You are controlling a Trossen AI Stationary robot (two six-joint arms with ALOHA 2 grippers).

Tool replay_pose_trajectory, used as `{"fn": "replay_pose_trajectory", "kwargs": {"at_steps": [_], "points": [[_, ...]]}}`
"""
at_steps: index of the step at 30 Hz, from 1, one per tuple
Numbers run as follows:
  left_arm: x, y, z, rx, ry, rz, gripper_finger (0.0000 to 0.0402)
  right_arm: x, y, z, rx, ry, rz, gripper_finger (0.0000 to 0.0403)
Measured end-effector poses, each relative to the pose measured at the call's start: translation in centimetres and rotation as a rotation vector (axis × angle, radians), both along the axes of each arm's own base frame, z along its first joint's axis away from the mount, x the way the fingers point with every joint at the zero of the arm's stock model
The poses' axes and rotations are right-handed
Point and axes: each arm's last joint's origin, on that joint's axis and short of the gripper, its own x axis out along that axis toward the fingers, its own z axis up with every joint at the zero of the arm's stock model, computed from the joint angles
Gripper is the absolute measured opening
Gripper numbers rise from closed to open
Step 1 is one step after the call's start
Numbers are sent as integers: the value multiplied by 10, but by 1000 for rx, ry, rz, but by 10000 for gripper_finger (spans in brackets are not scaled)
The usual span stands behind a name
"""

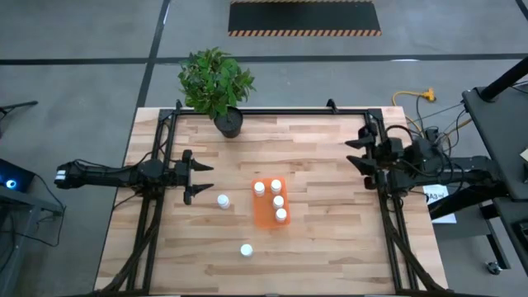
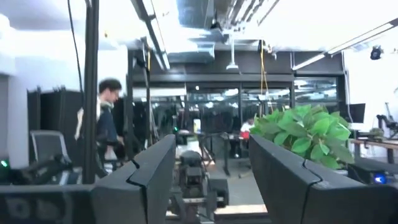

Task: Pick and place pill bottles into a basket
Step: Put the white pill bottle into the orange container

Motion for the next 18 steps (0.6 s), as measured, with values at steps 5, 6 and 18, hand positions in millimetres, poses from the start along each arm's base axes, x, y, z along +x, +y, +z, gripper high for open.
{"fn": "replay_pose_trajectory", "kwargs": {"at_steps": [5, 6, 18], "points": [[0, 0, 0, 0, 0, 0, 267, -21, 0, -8, 23, -83, 13, 194], [0, 0, 0, 0, 0, 0, 267, -25, 0, -10, 21, -102, 12, 194], [0, 0, 0, 0, -1, 0, 267, -59, 1, -26, -77, -289, -46, 194]]}}
